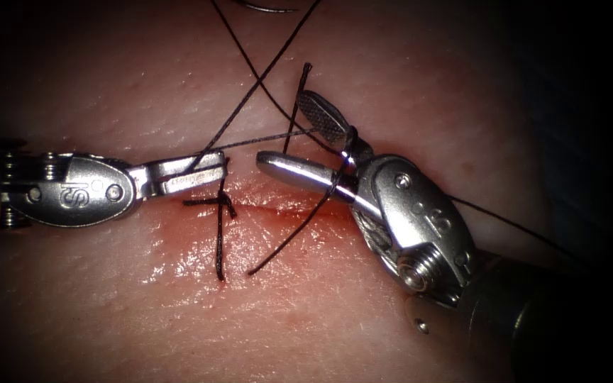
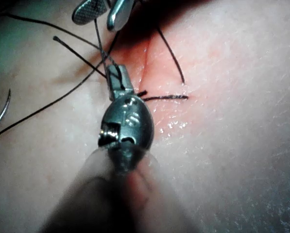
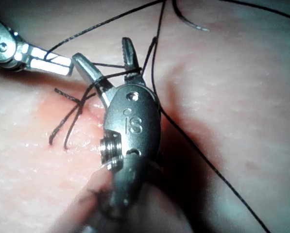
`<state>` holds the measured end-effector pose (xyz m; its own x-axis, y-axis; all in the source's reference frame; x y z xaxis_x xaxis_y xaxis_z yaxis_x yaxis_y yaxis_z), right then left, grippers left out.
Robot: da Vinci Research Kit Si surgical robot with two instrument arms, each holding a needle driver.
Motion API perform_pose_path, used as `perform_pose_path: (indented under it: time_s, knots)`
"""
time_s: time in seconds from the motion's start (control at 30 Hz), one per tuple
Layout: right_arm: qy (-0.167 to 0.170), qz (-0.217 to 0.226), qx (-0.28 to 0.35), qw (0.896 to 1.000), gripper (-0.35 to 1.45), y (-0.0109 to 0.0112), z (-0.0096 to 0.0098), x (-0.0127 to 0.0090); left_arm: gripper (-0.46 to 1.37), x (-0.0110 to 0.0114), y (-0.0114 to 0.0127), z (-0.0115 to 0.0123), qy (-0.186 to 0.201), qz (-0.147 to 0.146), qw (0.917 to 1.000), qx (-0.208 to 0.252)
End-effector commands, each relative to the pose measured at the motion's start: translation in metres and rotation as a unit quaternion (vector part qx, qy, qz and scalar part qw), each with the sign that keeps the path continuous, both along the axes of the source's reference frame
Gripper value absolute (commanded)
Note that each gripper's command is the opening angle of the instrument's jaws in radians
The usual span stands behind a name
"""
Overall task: Wound Closure
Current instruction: Wrap the suture two times counter-clockwise around the right gripper
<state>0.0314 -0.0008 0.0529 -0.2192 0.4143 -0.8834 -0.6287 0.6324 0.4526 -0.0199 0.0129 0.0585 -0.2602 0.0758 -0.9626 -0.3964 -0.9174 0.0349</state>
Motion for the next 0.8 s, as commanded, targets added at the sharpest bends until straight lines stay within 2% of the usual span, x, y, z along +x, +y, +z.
perform_pose_path:
  time_s: [0.03,0.43,0.7,0.8]
  knots:
    - [0.001,0.001,0.004,1.0,1.11,0.0001,0.0001,0.0001,-0.35,0.0,0.0002,0.0,0.0,0.008,0.9998,-0.016]
    - [-0.016,-0.002,0.013,1.0,1.07,0.0005,0.0012,0.0006,-0.35,-0.0003,-0.0006,-0.0017,-0.021,0.049,0.994,-0.095]
    - [-0.024,0.001,0.021,0.999,1.06,0.001,0.0018,0.0021,-0.35,-0.0007,-0.0014,-0.0026,-0.031,0.07,0.9913,-0.107]
    - [-0.027,-0.012,0.023,0.999,1.05,0.001,0.002,0.0027,-0.35,-0.0007,-0.0015,-0.0026,-0.027,0.078,0.991,-0.105]
